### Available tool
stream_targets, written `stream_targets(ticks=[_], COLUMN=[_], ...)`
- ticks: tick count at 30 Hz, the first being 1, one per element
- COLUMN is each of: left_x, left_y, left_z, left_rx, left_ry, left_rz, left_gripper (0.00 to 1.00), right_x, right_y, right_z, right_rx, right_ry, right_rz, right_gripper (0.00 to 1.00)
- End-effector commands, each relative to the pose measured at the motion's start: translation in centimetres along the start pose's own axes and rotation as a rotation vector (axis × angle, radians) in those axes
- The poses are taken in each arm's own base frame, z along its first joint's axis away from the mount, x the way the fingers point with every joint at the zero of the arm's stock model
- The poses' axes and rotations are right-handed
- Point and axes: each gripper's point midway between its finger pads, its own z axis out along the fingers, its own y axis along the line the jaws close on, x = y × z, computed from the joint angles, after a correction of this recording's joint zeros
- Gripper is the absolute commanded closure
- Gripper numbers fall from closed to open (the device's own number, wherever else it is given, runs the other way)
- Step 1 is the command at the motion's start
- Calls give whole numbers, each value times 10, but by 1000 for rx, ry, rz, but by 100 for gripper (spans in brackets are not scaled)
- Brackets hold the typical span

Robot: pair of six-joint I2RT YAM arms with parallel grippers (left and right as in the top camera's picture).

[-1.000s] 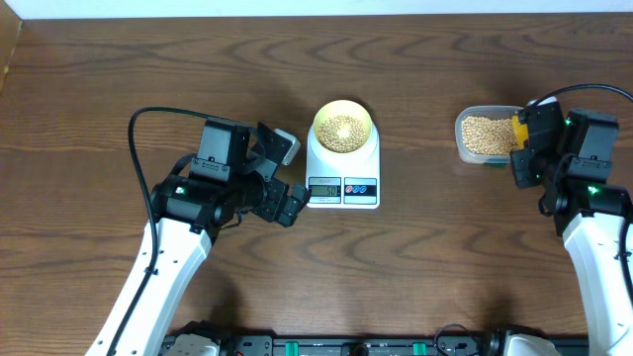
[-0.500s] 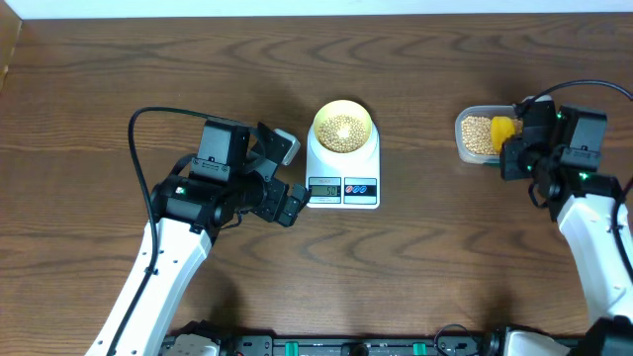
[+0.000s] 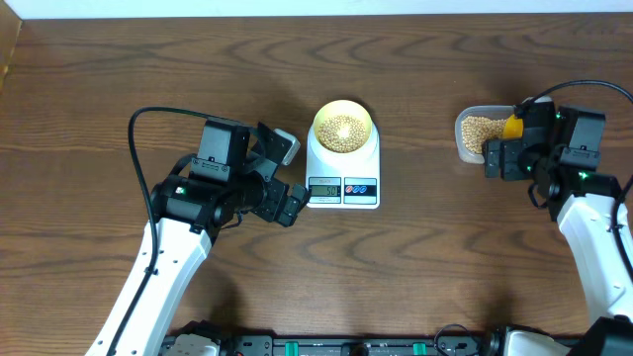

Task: Scoop item into bowl and weigh 50g on scale
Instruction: 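Carry the yellow scoop with the right gripper back to the bean tub, then lower the scoop into the tub and open the right gripper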

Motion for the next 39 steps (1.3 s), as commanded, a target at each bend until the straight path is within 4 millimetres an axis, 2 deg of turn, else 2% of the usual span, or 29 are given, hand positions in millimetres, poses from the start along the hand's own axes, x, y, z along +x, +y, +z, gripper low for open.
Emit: stream_targets(ticks=[1,6,8,10,13,16,17,19,21,22,24,29,33,34,36,37,38,39], left_x=[0,0,0,0,0,0,0,0,0,0,0,0,0,0,0,0,0,0], left_y=[-2,-2,-2,-2,-2,-2,-2,-2,-2,-2,-2,-2,-2,-2,-2,-2,-2,-2], left_z=[0,0,0,0,0,0,0,0,0,0,0,0,0,0,0,0,0,0], left_rx=[13,13,13,13,13,13,13,13,13,13,13,13,13,13,13,13,13,13], left_ry=[2,2,2,2,2,2,2,2,1,2,1,2,2,2,1,1,2,2], left_rz=[-9,-9,-9,-9,-9,-9,-9,-9,-9,-9,-9,-9,-9,-9,-9,-9,-9,-9], left_gripper=[2,2,2,2,2,2,2,2,2,2,2,2,2,2,2,2,2,2], right_x=[0,15,26,29,28,19,10,-4,-28,-34,-40,-48,-60,-62,-64,-63,-63,-62], right_y=[-19,-32,-54,-68,-67,-50,-39,-29,-19,-15,-7,-1,-1,-2,-2,-2,-2,-3], right_z=[-13,-17,-22,-27,-27,-28,-34,-49,-87,-105,-131,-167,-182,-183,-184,-184,-184,-183], right_rx=[86,127,264,347,341,243,182,140,121,115,106,123,140,145,171,181,187,190], right_ry=[-4,53,102,124,118,70,22,-49,-198,-249,-326,-439,-514,-519,-522,-517,-513,-509], right_rz=[20,44,43,40,41,43,41,34,13,3,-11,-31,-48,-64,-152,-191,-201,-199], right_gripper=[1,1,1,1,1,1,1,1,1,1,1,1,10,16,37,39,1,1])
